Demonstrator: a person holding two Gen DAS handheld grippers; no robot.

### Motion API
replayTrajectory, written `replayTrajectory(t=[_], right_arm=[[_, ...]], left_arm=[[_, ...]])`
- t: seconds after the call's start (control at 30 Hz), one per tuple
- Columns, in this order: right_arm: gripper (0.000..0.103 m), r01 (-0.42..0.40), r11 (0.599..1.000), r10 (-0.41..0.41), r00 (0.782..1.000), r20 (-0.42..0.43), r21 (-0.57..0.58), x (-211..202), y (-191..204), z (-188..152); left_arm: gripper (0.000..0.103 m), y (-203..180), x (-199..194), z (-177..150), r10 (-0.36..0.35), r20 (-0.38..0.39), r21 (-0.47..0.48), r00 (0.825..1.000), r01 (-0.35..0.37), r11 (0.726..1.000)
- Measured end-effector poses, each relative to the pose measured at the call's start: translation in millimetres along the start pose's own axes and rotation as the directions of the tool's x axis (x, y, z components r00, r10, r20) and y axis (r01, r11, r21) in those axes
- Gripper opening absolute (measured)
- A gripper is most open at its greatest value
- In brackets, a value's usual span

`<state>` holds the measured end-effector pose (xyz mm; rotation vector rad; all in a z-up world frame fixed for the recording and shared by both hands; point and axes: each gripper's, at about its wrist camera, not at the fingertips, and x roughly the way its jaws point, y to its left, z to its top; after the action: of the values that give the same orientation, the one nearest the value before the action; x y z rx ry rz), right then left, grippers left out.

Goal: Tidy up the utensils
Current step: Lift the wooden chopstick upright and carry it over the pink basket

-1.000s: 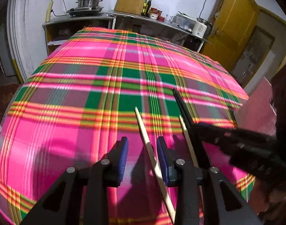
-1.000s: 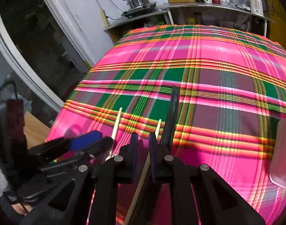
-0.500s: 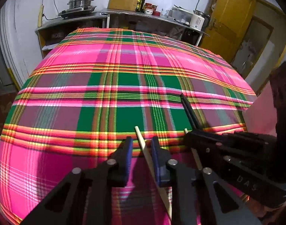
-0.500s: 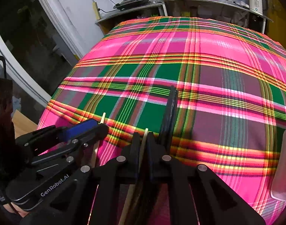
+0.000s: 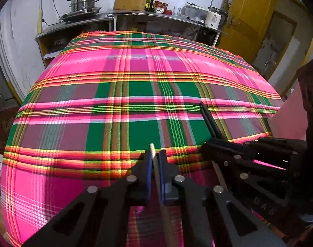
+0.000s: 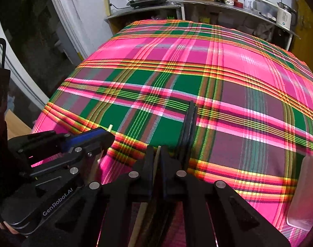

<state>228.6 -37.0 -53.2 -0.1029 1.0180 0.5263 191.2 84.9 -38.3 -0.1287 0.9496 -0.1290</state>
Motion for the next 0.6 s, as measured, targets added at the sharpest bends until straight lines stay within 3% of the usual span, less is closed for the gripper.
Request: replayTrajectory(t=[0.27,0.6], right_arm=[[0.005,-0.028,1.0,0.028,0.998,0.047,0.005,-24,2,3],[0.005,-0.06,0.998,0.056,0.982,0.179,0.019,-95,0,6]], left_arm=[[0.006,0,-25,4,-0.021,0.04,-0.007,0.999,0.021,1.0],[0.006,-11,-96,19,-0.047,0.153,0.018,0.987,0.045,0.999]])
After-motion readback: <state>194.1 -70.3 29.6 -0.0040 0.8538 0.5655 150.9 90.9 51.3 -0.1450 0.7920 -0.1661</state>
